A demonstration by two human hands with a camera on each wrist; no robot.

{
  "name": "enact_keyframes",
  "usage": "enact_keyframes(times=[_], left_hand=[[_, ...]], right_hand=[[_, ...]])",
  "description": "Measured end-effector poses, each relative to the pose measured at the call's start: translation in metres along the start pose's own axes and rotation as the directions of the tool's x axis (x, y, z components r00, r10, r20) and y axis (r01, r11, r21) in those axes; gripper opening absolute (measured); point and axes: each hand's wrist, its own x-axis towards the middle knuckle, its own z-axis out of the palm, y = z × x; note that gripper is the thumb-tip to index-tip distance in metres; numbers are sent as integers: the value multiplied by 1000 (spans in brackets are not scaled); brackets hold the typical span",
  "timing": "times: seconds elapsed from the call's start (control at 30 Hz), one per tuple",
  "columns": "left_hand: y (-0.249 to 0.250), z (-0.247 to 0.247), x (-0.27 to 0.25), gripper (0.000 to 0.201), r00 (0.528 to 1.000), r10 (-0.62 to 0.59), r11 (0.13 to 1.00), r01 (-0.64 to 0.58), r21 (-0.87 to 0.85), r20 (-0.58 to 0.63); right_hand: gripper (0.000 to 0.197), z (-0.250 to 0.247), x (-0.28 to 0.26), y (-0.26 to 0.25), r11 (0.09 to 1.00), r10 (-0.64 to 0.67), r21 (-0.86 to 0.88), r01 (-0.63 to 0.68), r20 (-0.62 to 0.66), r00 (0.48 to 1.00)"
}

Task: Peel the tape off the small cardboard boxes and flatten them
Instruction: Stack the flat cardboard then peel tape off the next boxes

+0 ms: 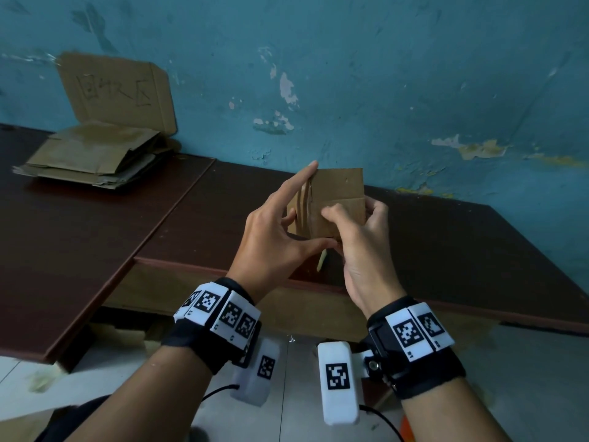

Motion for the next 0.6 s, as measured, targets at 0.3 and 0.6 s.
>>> enact_keyframes(times=[0.3,0.6], left_hand=[[0,-1,-1,107,1000,-14,999,14,-51,-16],[0,-1,1,107,1000,-28,997,28,-71,-1]], right_hand=[[59,0,2,-2,999,27,19,-28,60,998],[59,-4,2,-3,999,34,-25,-33,64,997]])
